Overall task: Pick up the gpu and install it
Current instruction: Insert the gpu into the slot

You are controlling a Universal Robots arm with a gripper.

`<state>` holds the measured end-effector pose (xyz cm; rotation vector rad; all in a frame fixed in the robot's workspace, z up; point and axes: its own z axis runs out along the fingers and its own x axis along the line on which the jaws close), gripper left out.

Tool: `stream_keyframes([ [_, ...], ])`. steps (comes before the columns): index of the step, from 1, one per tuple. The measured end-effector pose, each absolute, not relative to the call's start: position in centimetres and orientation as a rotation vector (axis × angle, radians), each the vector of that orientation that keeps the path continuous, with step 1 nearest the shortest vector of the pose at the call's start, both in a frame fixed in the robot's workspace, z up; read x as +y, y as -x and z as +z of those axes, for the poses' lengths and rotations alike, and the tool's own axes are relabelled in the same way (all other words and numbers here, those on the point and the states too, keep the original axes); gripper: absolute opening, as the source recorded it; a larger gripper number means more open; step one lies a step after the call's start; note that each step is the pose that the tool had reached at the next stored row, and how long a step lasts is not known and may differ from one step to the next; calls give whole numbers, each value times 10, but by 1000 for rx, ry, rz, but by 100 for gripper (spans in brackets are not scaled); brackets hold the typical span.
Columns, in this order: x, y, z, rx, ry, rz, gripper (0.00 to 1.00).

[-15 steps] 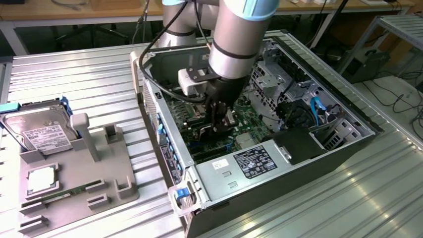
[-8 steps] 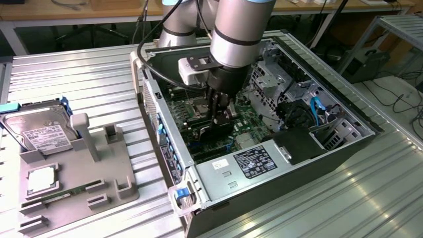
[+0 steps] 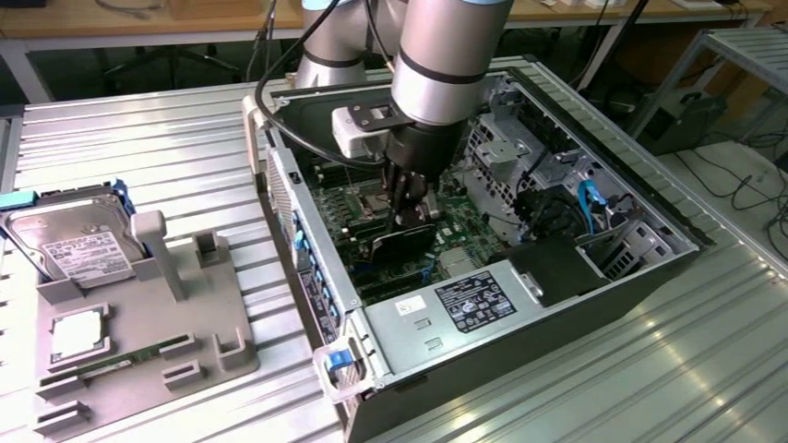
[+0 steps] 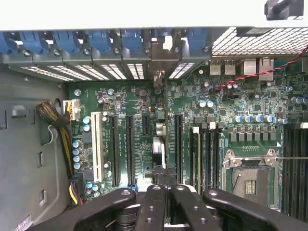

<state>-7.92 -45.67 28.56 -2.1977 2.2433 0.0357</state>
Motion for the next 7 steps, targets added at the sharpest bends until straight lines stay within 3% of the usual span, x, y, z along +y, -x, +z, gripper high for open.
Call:
stream_keyframes([
  [7,-457,79,286,2243,2198,36,11],
])
